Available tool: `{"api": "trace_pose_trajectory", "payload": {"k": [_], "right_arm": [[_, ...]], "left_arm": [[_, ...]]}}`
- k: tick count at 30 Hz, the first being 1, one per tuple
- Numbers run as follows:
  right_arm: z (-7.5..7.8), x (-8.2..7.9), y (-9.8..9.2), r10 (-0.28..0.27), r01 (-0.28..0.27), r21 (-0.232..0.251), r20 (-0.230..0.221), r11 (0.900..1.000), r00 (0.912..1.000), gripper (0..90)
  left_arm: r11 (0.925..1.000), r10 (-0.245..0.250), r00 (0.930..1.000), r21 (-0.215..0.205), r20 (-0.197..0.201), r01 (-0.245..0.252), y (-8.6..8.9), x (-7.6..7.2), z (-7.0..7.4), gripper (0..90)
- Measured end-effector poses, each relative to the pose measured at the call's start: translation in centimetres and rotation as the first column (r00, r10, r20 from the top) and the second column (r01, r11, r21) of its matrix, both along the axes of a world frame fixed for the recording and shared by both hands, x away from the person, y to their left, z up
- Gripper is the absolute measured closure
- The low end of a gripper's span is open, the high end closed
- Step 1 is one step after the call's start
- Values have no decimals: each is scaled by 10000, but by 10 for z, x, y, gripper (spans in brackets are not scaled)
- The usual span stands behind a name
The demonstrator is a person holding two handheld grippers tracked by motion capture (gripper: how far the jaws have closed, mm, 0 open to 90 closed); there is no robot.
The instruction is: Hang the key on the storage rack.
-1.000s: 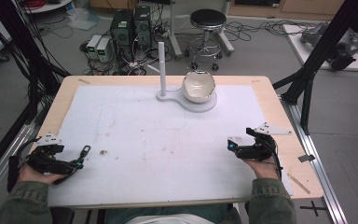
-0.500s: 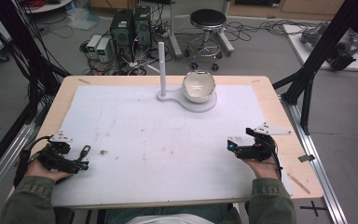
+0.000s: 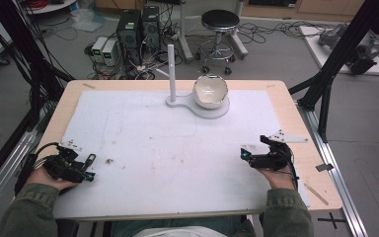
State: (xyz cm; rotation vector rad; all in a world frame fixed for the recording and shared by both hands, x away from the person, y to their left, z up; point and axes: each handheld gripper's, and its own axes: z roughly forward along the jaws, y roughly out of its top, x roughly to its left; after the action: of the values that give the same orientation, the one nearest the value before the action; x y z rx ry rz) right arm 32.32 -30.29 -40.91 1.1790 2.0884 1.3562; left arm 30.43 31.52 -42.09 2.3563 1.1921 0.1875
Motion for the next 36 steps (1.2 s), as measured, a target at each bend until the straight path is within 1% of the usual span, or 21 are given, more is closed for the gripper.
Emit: {"api": "trace_pose_trajectory", "payload": {"k": [4, 6, 8, 11, 14, 16, 18, 20, 21, 22, 25, 28, 31, 36], "right_arm": [[0, 1, 0, 43, -43, -26, 75, 10000, 10000, 5], [0, 1, 0, 43, -43, -19, 75, 10000, 10000, 5], [0, 1, 0, 44, -44, 14, 58, 10000, 10000, 5], [0, 1, 0, 38, -39, 37, 82, 10000, 10000, 5], [0, 1, -1, 25, -26, 57, 88, 10000, 10000, 5], [0, 1, 0, 40, -40, 71, 63, 10000, 10000, 5], [0, 0, 0, 48, -48, 80, 8, 10000, 10000, 5], [0, 1, 0, 49, -49, 69, 47, 10000, 10000, 5], [0, 1, 0, 46, -46, 77, 57, 10000, 10000, 5], [0, 1, 0, 46, -46, 77, 57, 10000, 10000, 5], [0, 0, 0, 50, -50, 75, 48, 10000, 10000, 5], [0, 1, -1, 53, -54, 80, 66, 10000, 10000, 5], [0, 0, 0, 55, -55, 101, 52, 9999, 10000, 5], [0, 1, 0, 70, -70, 104, 52, 9999, 10000, 5]], "left_arm": [[9999, 2, 9999, 152, 120, -4, 0, -1, 1, 424], [9997, -16, 9999, 236, 119, 13, 0, -1, 1, 444], [9997, -13, 10000, 234, 90, 11, 0, 0, 1, 448], [9994, 55, 9999, 332, 158, -60, 0, 0, 1, 476], [9987, 142, 9995, 494, 275, -156, 1, -1, 2, 536], [9981, 300, 9990, 530, 336, -318, 1, 0, 2, 597], [9977, 376, 9989, 547, 297, -391, 1, 0, 2, 609], [9971, 309, 9990, 683, 308, -329, -1, 1, 3, 621], [9969, 361, 9980, 685, 519, -396, -1, 2, 4, 821], [9948, 433, 9970, 890, 646, -490, -1, 2, 4, 821], [9957, 484, 9970, 755, 600, -529, 0, 3, 3, 839], [9962, 439, 9974, 725, 568, -480, 1, 3, 3, 846], [9967, 431, 9971, 665, 627, -473, 2, 3, 3, 854], [9975, 428, 9973, 535, 603, -460, 3, 4, 3, 859]]}}
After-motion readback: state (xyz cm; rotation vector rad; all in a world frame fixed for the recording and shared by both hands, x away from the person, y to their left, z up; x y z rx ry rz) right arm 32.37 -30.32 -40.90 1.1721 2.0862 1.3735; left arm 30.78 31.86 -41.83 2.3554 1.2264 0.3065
